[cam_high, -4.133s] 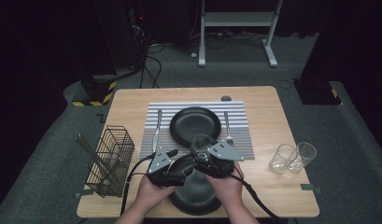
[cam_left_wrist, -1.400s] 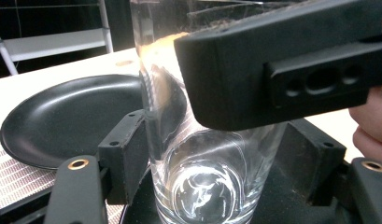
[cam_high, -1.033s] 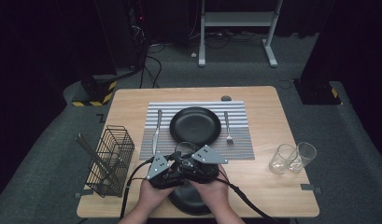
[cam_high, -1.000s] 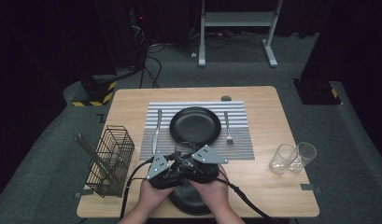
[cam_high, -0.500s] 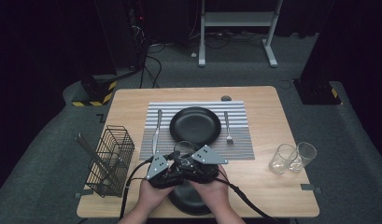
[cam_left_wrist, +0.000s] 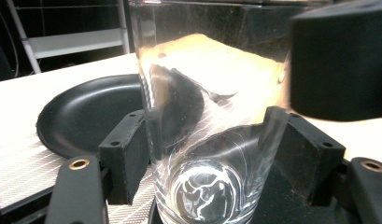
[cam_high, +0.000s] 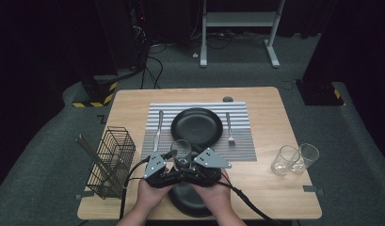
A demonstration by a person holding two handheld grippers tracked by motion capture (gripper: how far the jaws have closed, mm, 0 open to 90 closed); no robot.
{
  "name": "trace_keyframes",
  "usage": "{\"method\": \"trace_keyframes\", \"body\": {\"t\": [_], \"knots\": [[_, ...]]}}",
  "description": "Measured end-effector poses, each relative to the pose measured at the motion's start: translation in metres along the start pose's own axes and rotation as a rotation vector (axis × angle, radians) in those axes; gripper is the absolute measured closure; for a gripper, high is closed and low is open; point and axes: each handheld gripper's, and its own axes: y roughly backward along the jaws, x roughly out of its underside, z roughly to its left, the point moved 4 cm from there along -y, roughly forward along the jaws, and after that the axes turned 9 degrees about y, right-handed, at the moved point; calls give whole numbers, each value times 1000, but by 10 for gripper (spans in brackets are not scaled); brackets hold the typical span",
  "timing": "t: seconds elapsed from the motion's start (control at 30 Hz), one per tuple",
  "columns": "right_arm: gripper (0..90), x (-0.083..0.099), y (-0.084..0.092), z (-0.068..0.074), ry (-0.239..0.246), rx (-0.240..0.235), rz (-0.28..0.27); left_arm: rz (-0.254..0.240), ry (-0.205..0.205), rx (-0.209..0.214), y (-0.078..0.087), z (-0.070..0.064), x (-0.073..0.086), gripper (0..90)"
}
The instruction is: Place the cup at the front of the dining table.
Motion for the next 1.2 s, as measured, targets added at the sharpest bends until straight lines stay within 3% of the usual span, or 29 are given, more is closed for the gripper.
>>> {"method": "trace_keyframes", "body": {"t": [0.63, 0.97, 1.2], "knots": [[283, 7, 16, -18, 6, 59, 12, -25, 24, -56, 7, 17, -3, 307], [307, 27, 28, -36, 17, 116, 59, -33, 43, -96, 10, 28, -3, 307], [322, 44, 41, -53, 13, 163, 85, -36, 34, -133, 11, 31, -2, 308]]}}
